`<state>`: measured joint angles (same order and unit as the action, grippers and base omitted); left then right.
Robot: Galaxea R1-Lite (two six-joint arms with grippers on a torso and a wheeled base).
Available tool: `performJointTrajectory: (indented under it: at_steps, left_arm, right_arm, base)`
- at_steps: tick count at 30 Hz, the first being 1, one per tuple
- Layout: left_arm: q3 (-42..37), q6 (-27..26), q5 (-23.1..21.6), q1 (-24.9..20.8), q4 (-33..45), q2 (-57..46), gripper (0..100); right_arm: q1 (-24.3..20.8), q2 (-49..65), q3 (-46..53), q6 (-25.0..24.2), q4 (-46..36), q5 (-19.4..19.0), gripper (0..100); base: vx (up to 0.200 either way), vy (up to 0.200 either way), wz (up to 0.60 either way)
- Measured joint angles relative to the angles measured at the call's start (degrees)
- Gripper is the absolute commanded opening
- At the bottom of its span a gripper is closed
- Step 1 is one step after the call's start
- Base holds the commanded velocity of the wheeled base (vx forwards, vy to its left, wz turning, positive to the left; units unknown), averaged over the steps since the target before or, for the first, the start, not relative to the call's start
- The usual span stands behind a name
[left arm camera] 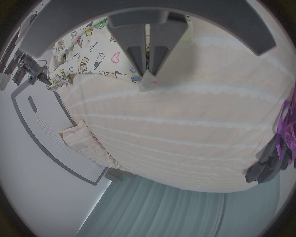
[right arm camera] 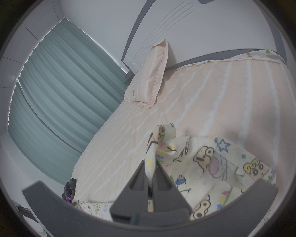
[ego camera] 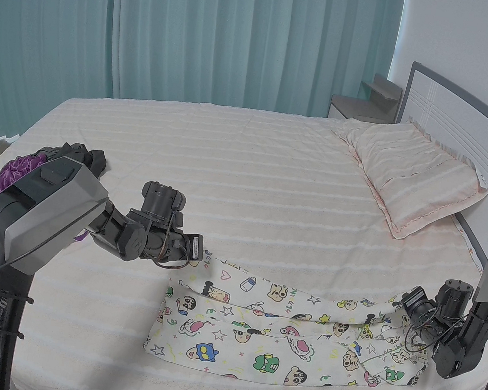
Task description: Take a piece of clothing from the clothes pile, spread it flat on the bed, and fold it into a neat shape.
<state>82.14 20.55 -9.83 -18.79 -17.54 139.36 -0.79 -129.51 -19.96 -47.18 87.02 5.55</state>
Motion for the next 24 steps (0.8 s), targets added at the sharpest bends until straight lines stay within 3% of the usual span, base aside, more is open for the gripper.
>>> performJointTrajectory:
  at_steps: [11,24]
  left_arm:
    - [3.7,2.8,4.8,-0.3,-4.7,-0.9,0]
    - [2.2,3.0,5.9,-0.3,-7.3,-1.1,0]
  right_arm:
    - [0.7,0.5,-9.3,0.3,-8.6,0.1,0]
    - [1.0,1.5,-15.1,0.3,-13.5,0.2,0]
  base:
    - [0.0,0.0,0.0]
    - [0.0,0.0,0.0]
